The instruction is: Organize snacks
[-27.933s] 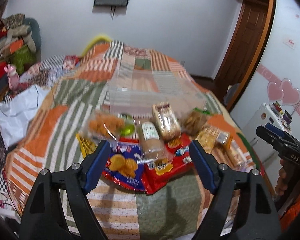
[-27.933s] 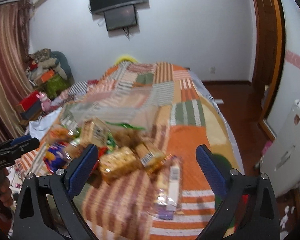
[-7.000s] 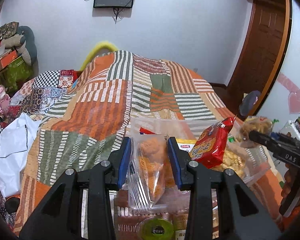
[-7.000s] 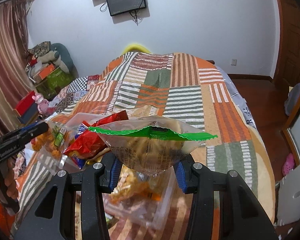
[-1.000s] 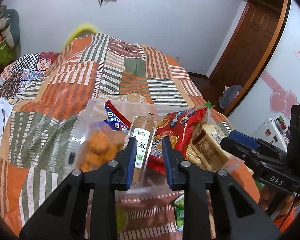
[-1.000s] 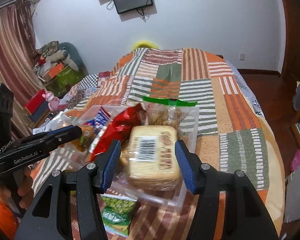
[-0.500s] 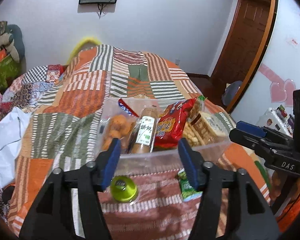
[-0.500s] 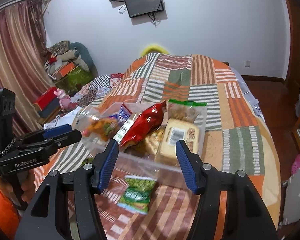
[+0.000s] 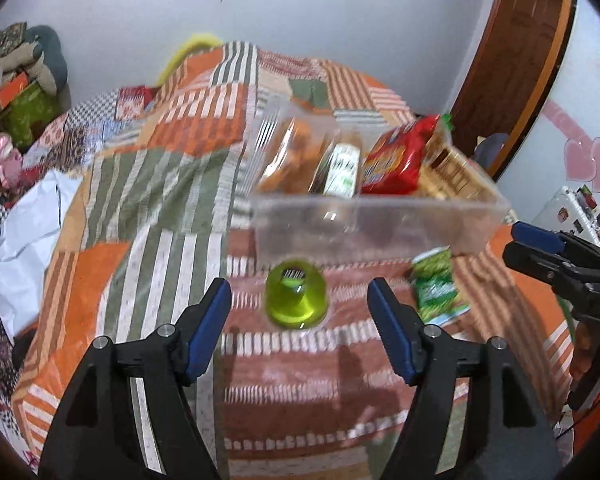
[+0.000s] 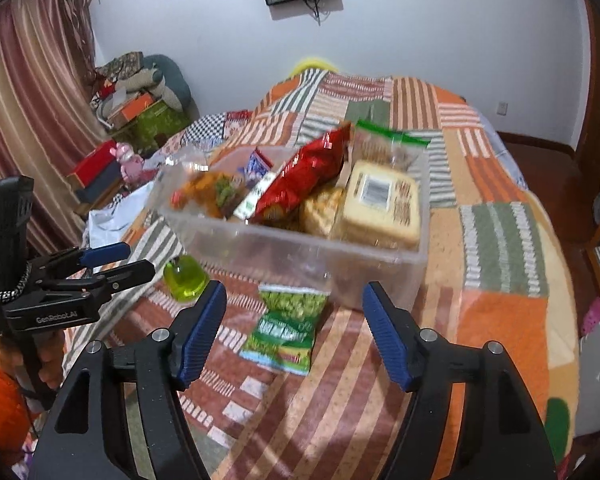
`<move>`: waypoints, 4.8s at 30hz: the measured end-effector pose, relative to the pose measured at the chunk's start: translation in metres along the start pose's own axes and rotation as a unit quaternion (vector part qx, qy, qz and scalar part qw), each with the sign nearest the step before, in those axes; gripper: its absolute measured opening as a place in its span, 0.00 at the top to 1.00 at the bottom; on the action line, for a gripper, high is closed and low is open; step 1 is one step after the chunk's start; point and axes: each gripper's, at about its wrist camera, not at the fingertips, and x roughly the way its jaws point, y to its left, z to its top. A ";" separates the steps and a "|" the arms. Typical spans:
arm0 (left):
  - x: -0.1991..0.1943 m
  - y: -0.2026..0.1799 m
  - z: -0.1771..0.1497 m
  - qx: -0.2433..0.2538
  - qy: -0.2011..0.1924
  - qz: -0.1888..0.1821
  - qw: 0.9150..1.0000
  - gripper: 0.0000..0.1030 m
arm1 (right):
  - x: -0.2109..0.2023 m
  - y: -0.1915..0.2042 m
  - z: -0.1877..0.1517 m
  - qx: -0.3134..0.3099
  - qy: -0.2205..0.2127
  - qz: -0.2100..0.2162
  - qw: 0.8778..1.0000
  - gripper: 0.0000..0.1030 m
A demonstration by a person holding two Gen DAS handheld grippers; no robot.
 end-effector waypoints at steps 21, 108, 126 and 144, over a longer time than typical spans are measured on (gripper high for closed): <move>0.059 0.006 0.003 -0.010 0.038 -0.018 0.999 0.53 | 0.061 0.015 -0.015 -0.007 0.093 0.012 0.996 0.35; -0.037 -0.052 0.075 0.002 -0.111 -0.071 0.991 0.55 | -0.028 0.009 0.057 -0.011 -0.073 0.011 0.997 0.58; -0.187 -0.082 0.032 0.035 -0.250 -0.033 0.967 0.27 | -0.148 0.041 0.037 -0.027 -0.188 0.013 0.982 0.41; -0.203 -0.086 0.015 0.029 -0.289 0.005 0.957 0.01 | -0.164 0.050 0.022 -0.024 -0.235 -0.035 0.971 0.02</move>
